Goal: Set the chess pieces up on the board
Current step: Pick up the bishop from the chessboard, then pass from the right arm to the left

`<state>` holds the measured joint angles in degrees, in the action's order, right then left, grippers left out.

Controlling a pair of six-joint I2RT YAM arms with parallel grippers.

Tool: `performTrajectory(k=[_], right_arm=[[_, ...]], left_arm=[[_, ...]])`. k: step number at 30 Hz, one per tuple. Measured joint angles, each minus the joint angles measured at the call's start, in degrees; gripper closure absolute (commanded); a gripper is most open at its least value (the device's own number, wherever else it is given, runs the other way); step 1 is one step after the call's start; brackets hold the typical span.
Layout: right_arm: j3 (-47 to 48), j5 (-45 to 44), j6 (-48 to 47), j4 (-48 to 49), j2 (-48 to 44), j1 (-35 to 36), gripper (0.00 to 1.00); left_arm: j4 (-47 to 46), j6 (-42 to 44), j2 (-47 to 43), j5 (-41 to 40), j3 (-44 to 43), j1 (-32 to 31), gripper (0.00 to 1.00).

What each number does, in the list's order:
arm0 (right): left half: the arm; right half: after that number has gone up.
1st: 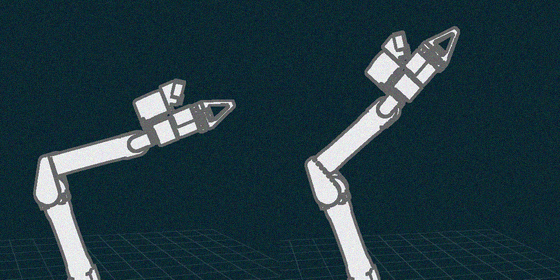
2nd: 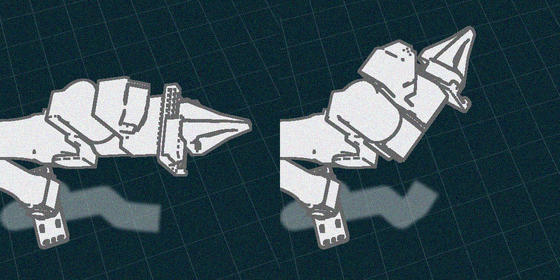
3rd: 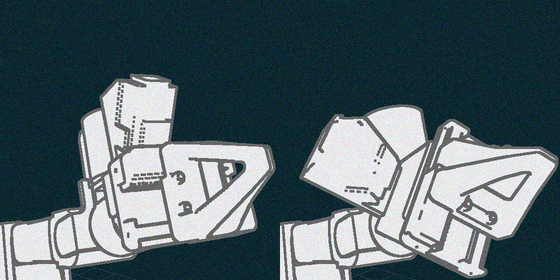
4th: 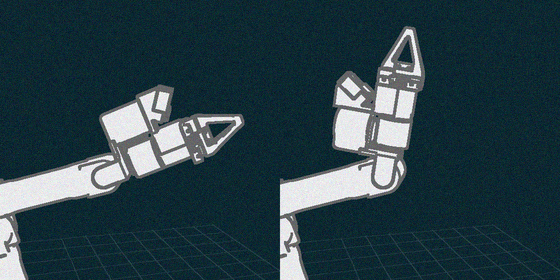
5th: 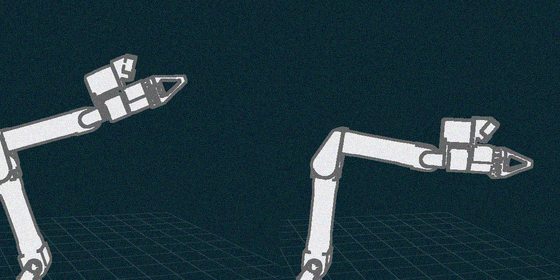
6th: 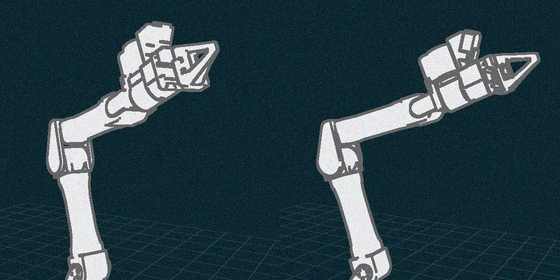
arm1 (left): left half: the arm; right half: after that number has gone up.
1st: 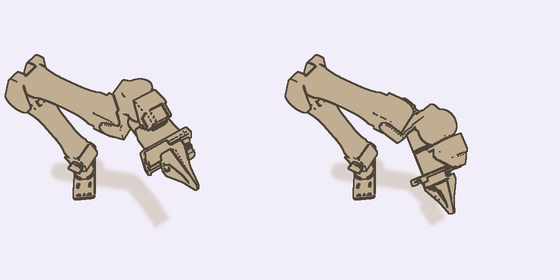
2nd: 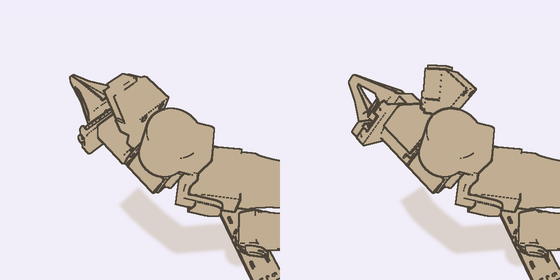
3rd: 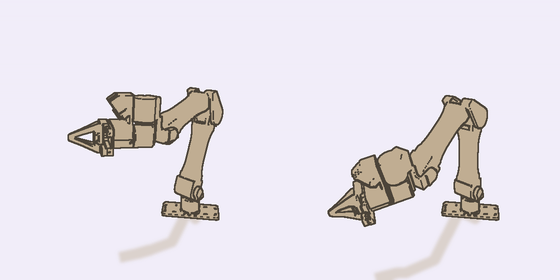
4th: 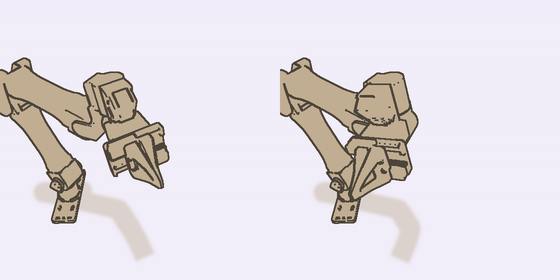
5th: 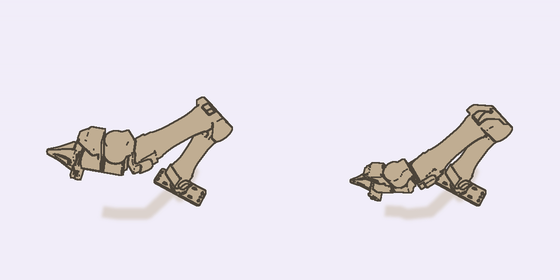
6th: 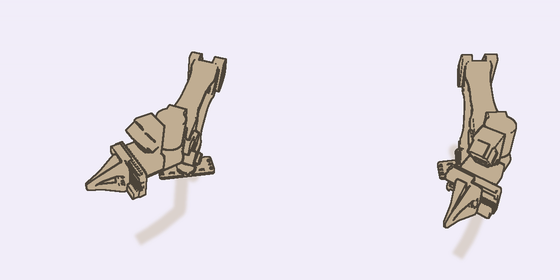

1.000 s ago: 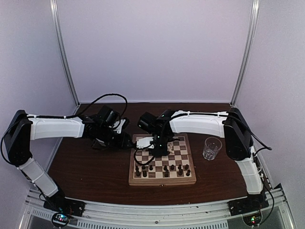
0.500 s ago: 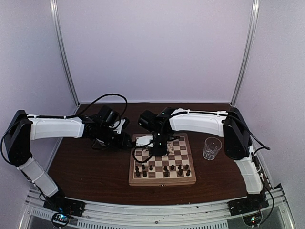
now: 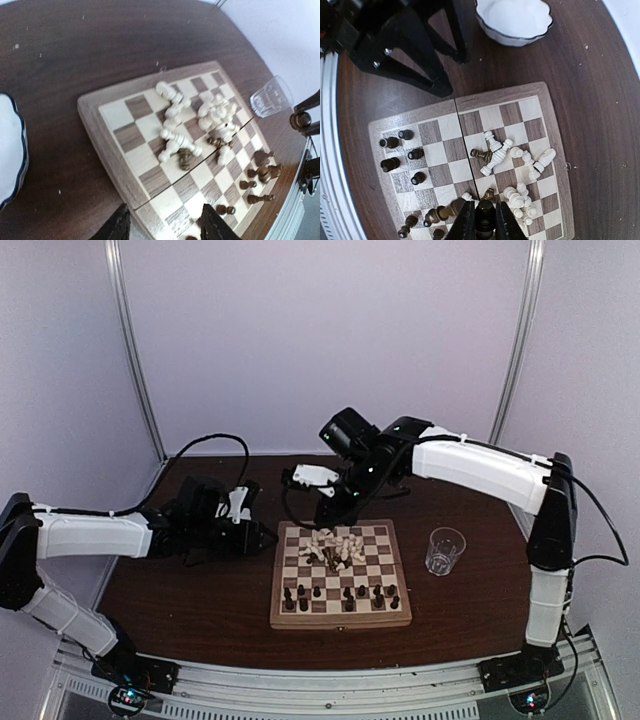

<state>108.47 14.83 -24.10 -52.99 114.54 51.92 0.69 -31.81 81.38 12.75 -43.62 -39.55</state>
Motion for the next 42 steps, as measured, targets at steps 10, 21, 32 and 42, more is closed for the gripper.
performTrajectory(k=[10,21,32,42], right_arm=[[-2.49,13.92,9.66,6.95,-6.08,-5.68,0.86],[-13.66,19.50,12.22,11.13,-8.72,-8.20,0.85],[-19.89,30.97,24.98,23.37,-15.87,-12.31,0.85],[-22.43,38.03,38.12,35.08,-15.87,-14.56,0.85]], left_arm=[[-31.19,3.93,-1.70,0.42,9.53,-4.74,0.50],[-19.06,4.28,2.01,1.14,-2.05,-5.97,0.54],[-32.89,8.13,-2.03,-0.35,7.23,-13.64,0.52],[-56.30,0.46,14.05,-3.04,4.24,-16.65,0.53]])
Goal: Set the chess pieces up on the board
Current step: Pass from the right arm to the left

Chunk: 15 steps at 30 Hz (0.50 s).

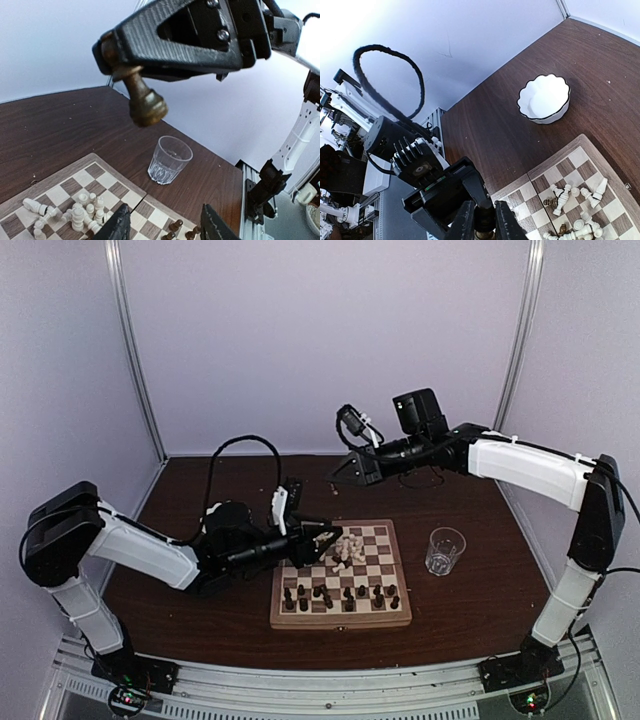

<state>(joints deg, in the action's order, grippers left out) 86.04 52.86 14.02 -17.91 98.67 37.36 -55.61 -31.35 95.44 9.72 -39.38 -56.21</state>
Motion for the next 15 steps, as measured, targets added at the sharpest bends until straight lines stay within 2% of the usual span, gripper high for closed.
performTrajectory(k=[9,15], right_arm=[[-0.92,1.18,2.36,2.49,-0.09,0.00,0.84],[-0.92,1.42,2.95,3.69,-0.15,0.00,0.84]], left_arm=[[-7.32,-4.33,3.67,-0.92,-5.33,0.00,0.57],[-8.39,-5.88,4.00,-2.36,-6.27,0.09,0.66]])
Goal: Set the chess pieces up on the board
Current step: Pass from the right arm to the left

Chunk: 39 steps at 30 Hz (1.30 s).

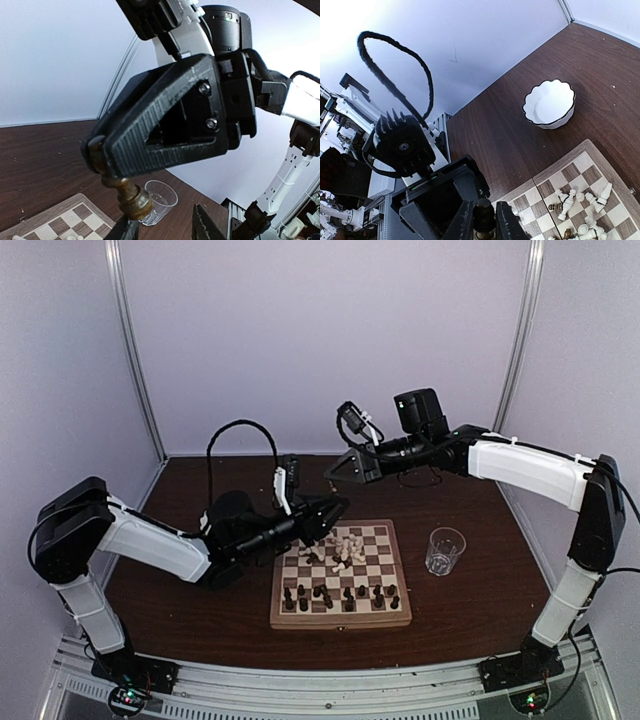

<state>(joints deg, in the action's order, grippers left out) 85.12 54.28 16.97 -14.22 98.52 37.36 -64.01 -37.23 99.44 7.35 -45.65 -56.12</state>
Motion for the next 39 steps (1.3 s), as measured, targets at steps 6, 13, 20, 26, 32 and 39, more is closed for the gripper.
performTrajectory(k=[6,13,20,26,32,39], right_arm=[[-0.46,0.59,0.66,0.70,0.00,0.00,0.83],[-0.79,1.05,1.29,1.25,-0.07,0.00,0.83],[-1.18,1.01,1.29,2.05,-0.07,0.00,0.83],[-1.20,1.05,1.29,2.14,-0.07,-0.07,0.83],[-1.22,1.03,1.27,2.12,-0.07,-0.07,0.83],[-1.22,1.05,0.98,1.92,-0.07,-0.28,0.73]], left_arm=[[-1.60,-2.43,1.79,-0.76,-0.28,0.85,0.65],[-2.40,-4.17,2.40,-1.07,-0.94,1.79,0.68],[-2.58,-5.11,2.49,-0.09,-1.14,1.97,0.81],[-2.86,-5.60,2.51,0.74,-1.29,2.56,0.71],[-3.34,-5.99,2.51,1.07,-1.66,3.04,0.79],[-3.50,-6.58,2.51,1.95,-1.68,3.43,0.93]])
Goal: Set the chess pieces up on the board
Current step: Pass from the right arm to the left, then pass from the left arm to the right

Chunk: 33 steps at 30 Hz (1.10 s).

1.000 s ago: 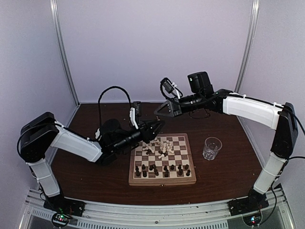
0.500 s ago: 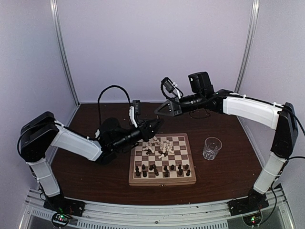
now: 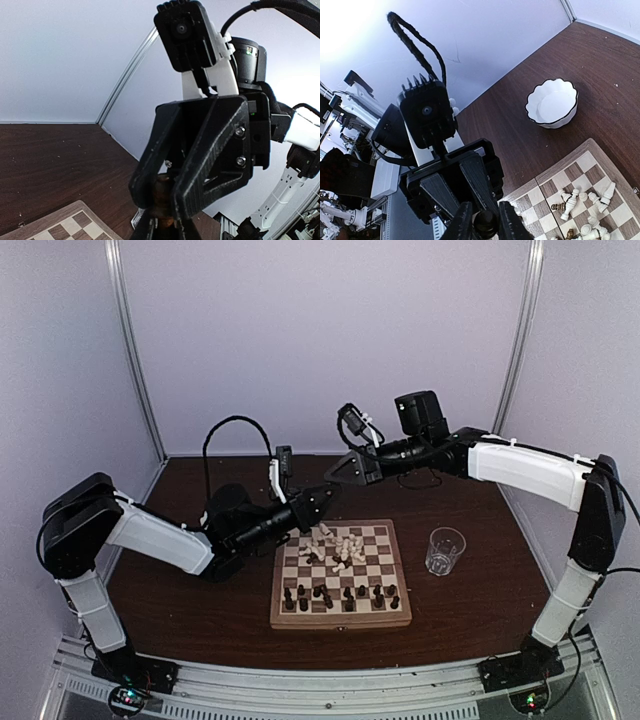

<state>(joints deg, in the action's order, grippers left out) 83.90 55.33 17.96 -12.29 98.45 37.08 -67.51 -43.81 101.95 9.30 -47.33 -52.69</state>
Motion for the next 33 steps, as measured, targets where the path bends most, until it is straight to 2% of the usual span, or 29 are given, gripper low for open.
performTrajectory(k=[7,11,15,19,22,33], right_arm=[[3.23,0.46,-6.21,-7.32,-0.50,-3.15,0.57],[8.72,1.01,-20.90,-20.13,-1.97,-5.03,0.57],[15.50,-0.09,-40.24,-38.38,-2.47,-4.94,0.59],[15.78,-1.33,-50.95,-49.31,-2.69,-4.72,0.59],[14.47,-1.44,-53.59,-52.94,-2.67,-4.24,0.59],[15.65,-1.53,-51.91,-53.46,-0.42,2.56,0.59]], left_arm=[[3.30,3.48,-0.13,4.76,-0.28,0.22,0.95],[9.05,7.56,-1.44,10.10,-0.90,0.20,0.96],[13.77,11.91,-4.17,15.19,-0.98,0.20,0.96],[17.73,15.96,-6.88,19.12,-0.98,0.20,0.96],[20.26,18.14,-7.85,21.00,-0.98,0.20,0.95],[25.14,20.41,-8.44,23.98,-1.01,0.20,0.95]])
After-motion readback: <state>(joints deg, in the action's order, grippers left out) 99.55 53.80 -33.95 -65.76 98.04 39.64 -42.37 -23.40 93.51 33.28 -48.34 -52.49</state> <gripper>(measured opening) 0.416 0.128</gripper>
